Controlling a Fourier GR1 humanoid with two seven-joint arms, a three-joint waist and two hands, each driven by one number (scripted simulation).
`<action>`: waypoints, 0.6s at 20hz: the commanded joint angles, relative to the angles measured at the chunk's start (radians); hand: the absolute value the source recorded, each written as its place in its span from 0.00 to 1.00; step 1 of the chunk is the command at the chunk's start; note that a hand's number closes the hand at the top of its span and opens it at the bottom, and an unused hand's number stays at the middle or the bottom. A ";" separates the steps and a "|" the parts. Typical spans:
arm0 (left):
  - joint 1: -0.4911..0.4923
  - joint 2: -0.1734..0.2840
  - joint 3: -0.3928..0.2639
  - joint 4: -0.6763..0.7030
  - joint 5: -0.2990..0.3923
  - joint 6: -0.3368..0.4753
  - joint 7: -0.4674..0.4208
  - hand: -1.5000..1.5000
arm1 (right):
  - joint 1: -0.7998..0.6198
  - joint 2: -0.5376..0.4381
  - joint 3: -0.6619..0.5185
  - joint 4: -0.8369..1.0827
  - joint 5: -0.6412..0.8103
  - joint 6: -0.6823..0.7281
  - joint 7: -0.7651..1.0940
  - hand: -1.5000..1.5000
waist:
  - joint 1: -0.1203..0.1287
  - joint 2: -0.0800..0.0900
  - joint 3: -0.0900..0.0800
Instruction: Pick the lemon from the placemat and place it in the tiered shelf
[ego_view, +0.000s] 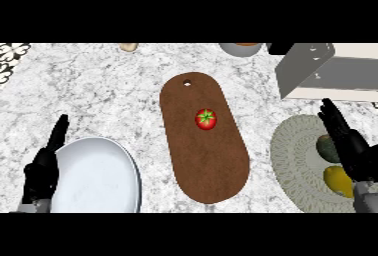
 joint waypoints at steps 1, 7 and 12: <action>-0.012 -0.002 0.042 0.004 0.047 -0.043 -0.024 0.50 | 0.001 -0.053 0.009 -0.071 -0.058 0.183 -0.049 1.00 | -0.006 0.006 0.020; -0.113 -0.048 0.026 -0.168 0.124 0.005 0.125 0.50 | -0.074 -0.175 0.005 -0.119 -0.104 0.527 -0.320 1.00 | -0.006 0.003 0.025; -0.124 -0.032 0.030 -0.181 0.113 0.014 0.159 0.50 | -0.050 -0.224 0.022 -0.021 -0.475 1.025 -0.306 0.00 | 0.008 0.012 0.027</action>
